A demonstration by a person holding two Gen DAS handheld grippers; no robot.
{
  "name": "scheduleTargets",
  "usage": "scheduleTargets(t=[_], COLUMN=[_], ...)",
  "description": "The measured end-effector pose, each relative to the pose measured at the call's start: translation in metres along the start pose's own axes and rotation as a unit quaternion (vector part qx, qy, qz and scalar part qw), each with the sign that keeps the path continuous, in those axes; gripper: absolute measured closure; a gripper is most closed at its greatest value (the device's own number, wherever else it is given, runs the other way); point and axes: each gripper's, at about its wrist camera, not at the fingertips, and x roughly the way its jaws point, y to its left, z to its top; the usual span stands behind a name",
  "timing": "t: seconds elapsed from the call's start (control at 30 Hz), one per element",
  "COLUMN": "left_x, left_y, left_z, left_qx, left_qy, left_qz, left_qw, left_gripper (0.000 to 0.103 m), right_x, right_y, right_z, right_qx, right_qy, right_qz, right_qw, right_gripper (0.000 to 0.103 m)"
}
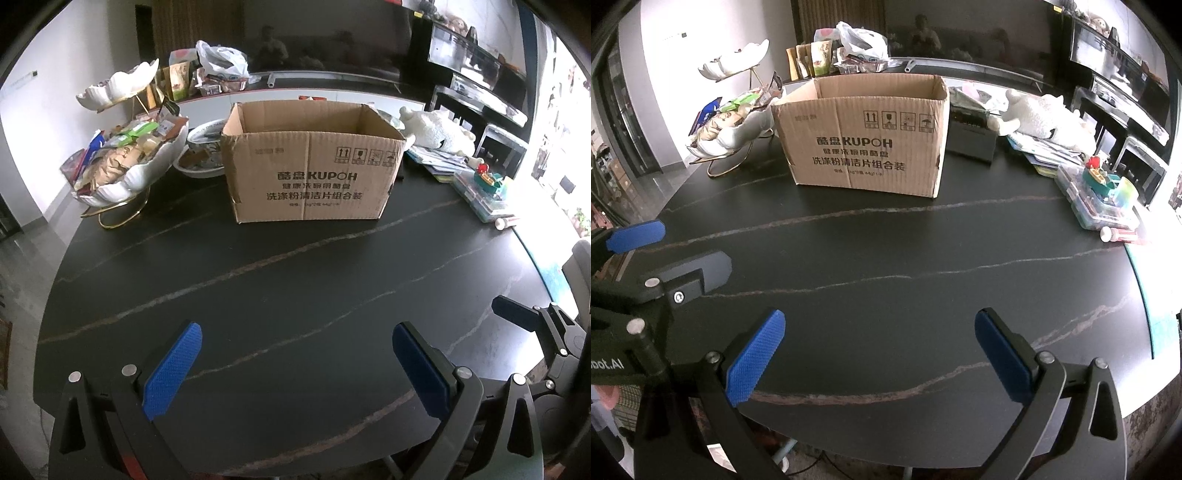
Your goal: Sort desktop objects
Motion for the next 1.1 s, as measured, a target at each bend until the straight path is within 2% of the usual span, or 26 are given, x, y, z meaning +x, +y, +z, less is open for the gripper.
scheduleTargets(t=[0.23,1.1], left_x=[-0.0012,-0.0031], left_y=[-0.0015,-0.0021], left_z=[0.0005,0.0005], left_qx=[0.005,0.001], left_qy=[-0.005,-0.010], left_qz=[0.010,0.005], left_qw=[0.9999,0.9999], left_gripper=[0.001,0.001], right_x=[-0.0003,0.0003], right_y=[0.0000,0.0023], right_z=[0.0003,0.0008], right_qx=[-0.001,-0.001], right_qy=[0.000,0.001], right_qz=[0.000,-0.004], right_qw=[1.000,1.000], right_gripper=[0.001,0.001])
